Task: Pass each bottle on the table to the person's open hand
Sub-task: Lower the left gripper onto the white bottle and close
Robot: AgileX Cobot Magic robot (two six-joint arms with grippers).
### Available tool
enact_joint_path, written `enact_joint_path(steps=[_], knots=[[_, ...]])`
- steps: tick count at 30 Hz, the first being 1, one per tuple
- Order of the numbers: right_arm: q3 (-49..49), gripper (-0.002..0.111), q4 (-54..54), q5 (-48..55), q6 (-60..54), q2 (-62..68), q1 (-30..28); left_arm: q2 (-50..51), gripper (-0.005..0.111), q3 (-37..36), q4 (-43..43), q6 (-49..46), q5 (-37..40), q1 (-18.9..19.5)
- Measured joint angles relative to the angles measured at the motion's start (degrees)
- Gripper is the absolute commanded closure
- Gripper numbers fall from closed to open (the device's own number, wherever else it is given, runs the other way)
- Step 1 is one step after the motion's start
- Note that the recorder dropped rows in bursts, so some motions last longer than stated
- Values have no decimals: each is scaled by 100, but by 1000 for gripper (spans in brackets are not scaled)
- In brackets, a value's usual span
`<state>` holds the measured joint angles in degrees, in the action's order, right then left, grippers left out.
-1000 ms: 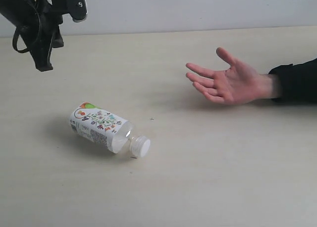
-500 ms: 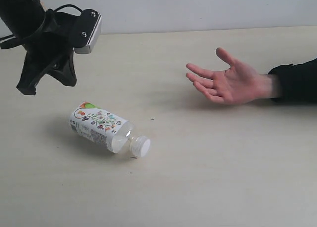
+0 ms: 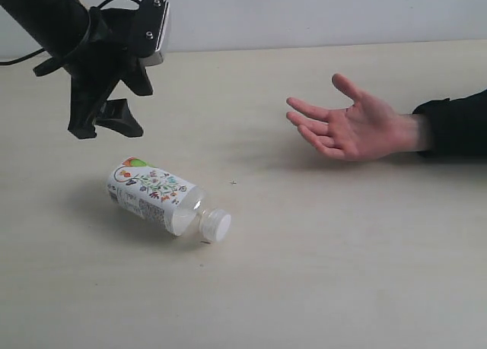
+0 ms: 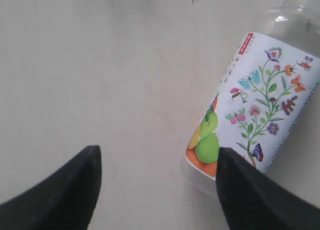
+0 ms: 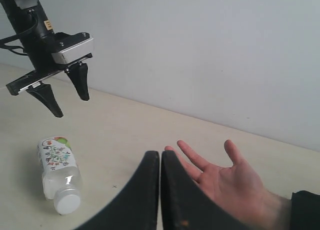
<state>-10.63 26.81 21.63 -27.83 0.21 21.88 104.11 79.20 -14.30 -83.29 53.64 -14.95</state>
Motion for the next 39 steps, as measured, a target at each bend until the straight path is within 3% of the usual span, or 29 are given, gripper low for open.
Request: enact_joint_path(steps=[22, 26, 30, 35, 39], knots=[[0, 106, 0, 0, 0, 0, 0, 0, 42, 0, -49, 69, 1, -63], [0, 106, 0, 0, 0, 0, 0, 0, 42, -24, -16, 69, 81, -215], [0, 106, 0, 0, 0, 0, 0, 0, 42, -161, 875, 220, 240, -521], [0, 106, 0, 0, 0, 0, 0, 0, 27, -172, 1622, 585, 472, -959], [0, 106, 0, 0, 0, 0, 0, 0, 26, -172, 1668, 786, 585, -1191]])
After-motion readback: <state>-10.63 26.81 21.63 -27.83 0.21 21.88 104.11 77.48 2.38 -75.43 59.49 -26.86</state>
